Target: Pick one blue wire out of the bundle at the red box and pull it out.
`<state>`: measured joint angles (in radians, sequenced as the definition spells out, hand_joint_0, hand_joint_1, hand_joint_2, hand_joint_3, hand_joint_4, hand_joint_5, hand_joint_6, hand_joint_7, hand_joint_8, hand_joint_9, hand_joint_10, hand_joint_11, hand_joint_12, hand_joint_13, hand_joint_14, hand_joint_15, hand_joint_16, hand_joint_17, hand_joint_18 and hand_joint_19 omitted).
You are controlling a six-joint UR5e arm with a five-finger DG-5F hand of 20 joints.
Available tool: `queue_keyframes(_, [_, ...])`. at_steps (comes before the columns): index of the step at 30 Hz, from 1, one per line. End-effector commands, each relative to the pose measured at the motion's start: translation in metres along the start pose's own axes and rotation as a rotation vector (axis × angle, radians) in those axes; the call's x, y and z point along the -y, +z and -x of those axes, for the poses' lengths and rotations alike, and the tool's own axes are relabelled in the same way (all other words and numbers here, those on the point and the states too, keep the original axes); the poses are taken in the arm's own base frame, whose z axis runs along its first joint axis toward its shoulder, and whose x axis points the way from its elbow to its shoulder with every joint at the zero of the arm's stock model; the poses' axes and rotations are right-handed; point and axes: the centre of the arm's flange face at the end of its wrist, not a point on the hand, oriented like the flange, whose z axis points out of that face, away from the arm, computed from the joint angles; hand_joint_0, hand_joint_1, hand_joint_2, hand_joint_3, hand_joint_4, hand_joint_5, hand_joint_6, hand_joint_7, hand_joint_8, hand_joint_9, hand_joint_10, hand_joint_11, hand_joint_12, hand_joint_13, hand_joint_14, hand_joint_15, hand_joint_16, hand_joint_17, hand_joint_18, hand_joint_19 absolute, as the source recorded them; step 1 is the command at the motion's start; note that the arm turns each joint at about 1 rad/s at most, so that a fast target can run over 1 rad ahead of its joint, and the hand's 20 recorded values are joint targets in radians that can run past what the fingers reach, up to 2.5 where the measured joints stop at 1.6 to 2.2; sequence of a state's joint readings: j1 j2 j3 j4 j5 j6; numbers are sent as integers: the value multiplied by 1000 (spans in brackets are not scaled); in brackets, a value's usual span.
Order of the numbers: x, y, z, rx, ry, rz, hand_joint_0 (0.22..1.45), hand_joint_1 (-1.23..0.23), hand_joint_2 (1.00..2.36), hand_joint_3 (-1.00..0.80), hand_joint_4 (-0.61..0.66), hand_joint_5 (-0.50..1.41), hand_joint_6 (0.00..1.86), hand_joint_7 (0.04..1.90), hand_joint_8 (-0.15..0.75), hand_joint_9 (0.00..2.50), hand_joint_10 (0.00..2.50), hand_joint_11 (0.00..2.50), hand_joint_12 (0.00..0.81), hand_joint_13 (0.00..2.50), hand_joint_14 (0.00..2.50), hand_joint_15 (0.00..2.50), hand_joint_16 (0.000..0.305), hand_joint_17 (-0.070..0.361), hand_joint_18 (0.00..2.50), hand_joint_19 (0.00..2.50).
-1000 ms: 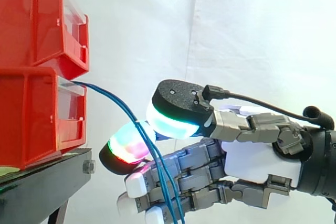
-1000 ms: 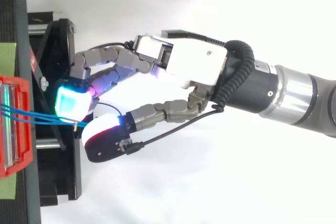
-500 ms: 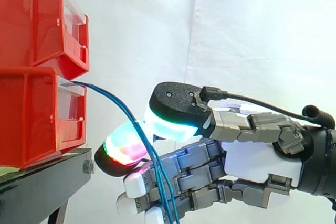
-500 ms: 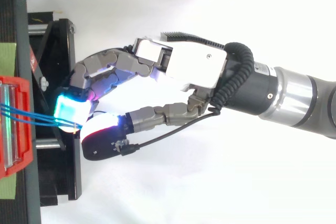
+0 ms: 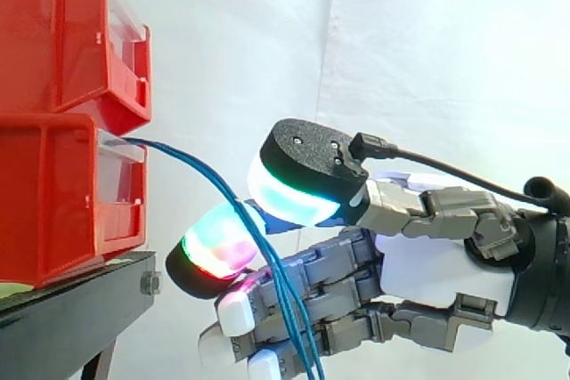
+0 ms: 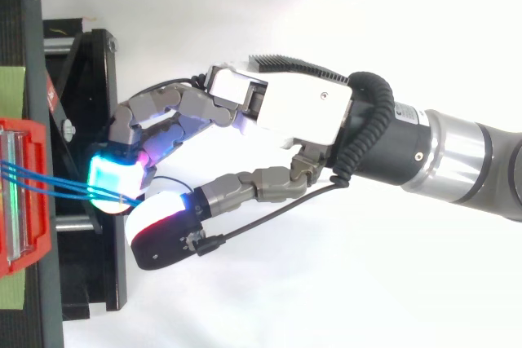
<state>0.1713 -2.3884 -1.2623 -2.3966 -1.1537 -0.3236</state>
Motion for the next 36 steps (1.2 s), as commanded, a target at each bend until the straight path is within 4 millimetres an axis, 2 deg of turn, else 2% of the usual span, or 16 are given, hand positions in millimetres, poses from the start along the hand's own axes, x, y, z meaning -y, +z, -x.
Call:
queue_keyframes(1, [0, 0, 0, 0, 1, 2, 547, -738, 1001, -484, 289, -141, 867, 1119, 386, 868, 14, 567, 456, 785, 13, 384, 58, 131, 755, 459])
queue_keyframes(7, [-1, 0, 0, 2, 3, 6, 590, -772, 1010, -372, 266, -145, 875, 1204, 380, 876, 14, 577, 451, 799, 13, 391, 57, 127, 768, 455])
queue_keyframes(15, [-1, 0, 0, 2, 6, 6, 602, -785, 1016, -245, 188, -160, 911, 1179, 380, 873, 17, 599, 451, 805, 15, 397, 57, 127, 779, 451])
queue_keyframes(27, [-2, 2, 1, 0, 35, 6, 641, -812, 1014, -291, 155, -169, 908, 1157, 384, 861, 17, 609, 446, 808, 14, 392, 56, 126, 794, 433])
queue_keyframes(35, [-21, 0, 9, -4, 70, -30, 672, -833, 1013, -322, 155, -177, 906, 1160, 387, 849, 15, 622, 449, 815, 14, 388, 57, 127, 808, 415])
queue_keyframes(36, [-34, 0, 12, -11, 68, -37, 680, -837, 1013, -323, 155, -180, 908, 1152, 387, 846, 15, 625, 449, 814, 14, 391, 56, 127, 809, 413])
